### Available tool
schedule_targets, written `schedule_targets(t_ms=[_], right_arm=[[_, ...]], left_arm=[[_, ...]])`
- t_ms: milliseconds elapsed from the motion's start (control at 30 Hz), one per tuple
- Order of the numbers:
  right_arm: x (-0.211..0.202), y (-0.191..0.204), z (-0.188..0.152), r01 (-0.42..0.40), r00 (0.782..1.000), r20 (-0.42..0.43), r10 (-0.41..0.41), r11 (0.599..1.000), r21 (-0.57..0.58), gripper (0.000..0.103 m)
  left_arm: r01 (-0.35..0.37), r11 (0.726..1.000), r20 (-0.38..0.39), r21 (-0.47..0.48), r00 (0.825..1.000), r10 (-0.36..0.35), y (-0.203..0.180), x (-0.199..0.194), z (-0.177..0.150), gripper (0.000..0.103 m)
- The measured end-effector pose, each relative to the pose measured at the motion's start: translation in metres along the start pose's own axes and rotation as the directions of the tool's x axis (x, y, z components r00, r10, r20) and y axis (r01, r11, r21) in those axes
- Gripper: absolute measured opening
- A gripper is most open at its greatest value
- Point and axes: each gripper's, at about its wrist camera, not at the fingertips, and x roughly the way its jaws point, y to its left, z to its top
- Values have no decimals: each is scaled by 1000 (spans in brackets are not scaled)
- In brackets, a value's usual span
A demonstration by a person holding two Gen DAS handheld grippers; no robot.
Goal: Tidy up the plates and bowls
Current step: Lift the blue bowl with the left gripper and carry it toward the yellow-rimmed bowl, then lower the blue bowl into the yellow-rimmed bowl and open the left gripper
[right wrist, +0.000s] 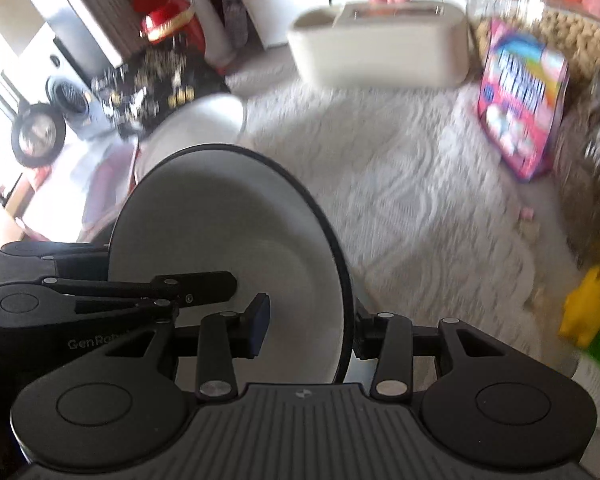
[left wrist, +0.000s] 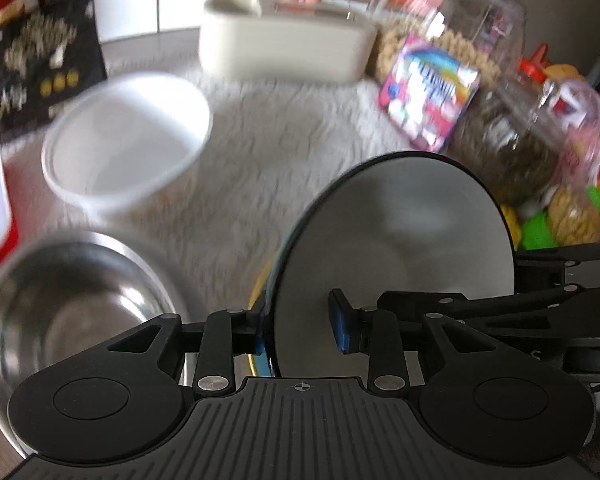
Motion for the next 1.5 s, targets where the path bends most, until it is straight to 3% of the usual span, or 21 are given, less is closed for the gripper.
schedule_targets(t_ms=[100, 333, 700, 900, 1000, 1300, 1400, 1500], right_arm=[[12, -1, -11, 23, 999, -36, -23, 1000, 8, 42], [14, -2, -16, 1, 999, -41, -1, 1000, 4, 43], [0, -1, -17, 22, 1000, -11, -22, 1000, -19, 43], [-13, 4, -17, 69, 997, 27, -68, 996, -53, 43], [-18, 10, -17, 111, 993, 49, -107, 991, -78, 45], [-28, 30, -13, 180, 982, 87, -170, 976, -120, 48], [-29, 31, -6, 177, 982, 82, -168, 979, -106, 48], [-33, 34, 7, 193, 978, 100, -184, 977, -88, 48]], left_arm=[[59, 998, -12, -22, 998, -59, 7, 1, -9, 32], [94, 995, -9, -31, 996, -94, 16, -6, -20, 29], [81, 996, 3, -29, 997, -81, 16, -10, -22, 24], [72, 997, 27, -26, 997, -72, 17, -20, -23, 28], [66, 998, 57, -21, 996, -64, 18, -30, -24, 24], [94, 990, 108, -102, 991, -83, 44, -47, -23, 24], [135, 982, 96, -130, 988, -123, 57, -44, -20, 24], [193, 966, 148, -171, 974, -169, 81, -51, -3, 24]])
